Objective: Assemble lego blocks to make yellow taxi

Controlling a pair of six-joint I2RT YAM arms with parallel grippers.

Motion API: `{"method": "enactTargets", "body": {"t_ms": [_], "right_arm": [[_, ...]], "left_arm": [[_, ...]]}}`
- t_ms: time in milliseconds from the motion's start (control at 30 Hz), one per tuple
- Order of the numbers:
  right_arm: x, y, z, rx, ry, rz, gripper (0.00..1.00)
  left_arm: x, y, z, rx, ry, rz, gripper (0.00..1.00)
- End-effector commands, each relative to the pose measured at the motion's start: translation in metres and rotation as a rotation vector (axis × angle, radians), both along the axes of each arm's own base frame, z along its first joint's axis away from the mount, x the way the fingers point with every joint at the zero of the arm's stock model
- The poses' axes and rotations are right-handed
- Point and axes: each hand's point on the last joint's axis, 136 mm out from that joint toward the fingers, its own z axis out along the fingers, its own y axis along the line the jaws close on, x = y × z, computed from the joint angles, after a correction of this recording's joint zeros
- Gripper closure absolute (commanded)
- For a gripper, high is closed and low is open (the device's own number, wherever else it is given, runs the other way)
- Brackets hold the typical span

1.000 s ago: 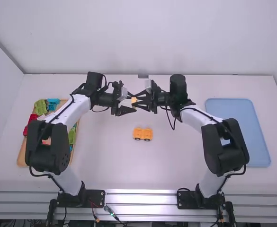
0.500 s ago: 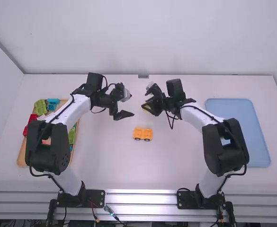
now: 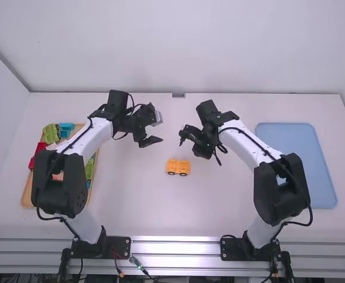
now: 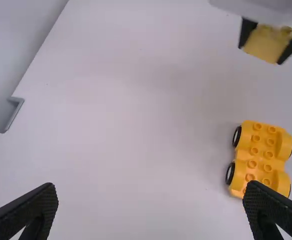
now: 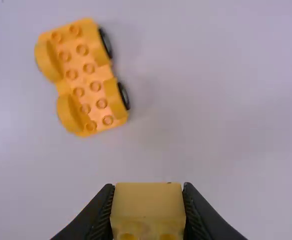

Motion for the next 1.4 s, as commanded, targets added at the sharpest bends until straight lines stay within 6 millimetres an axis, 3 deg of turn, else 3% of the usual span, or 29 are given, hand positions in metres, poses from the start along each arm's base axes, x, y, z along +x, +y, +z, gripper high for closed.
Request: {"method": "enactTargets", "body": {"t_ms": [0, 167, 367, 767, 1067, 1367], "right_arm": [[-0.009, -0.010, -0.013, -0.101, -0.016, 0.121, 0.78], [-0.028, -0.015, -0.031, -0.128, 0.036, 0.193, 0.82], [-0.043, -0.023, -0.052, -0.142, 0.064, 0.219, 0.76], [-0.041, -0.020, -0.073, -0.108, 0.012, 0.212, 0.75], [-0.038, -0.015, -0.075, -0.057, 0.002, 0.204, 0.73], [-0.034, -0.024, -0.092, -0.049, 0.042, 0.151, 0.76]], "left_arm": [[-0.003, -0.002, 0.010, 0.000, -0.034, -0.015, 0.01], [-0.004, -0.003, 0.010, -0.003, -0.030, -0.019, 0.01], [-0.004, -0.003, 0.010, -0.004, -0.030, -0.019, 0.01], [-0.004, -0.003, 0.010, -0.004, -0.028, -0.019, 0.01], [-0.007, -0.003, 0.008, -0.002, -0.010, -0.019, 0.01], [-0.008, -0.002, 0.008, -0.002, -0.004, -0.019, 0.01]]}}
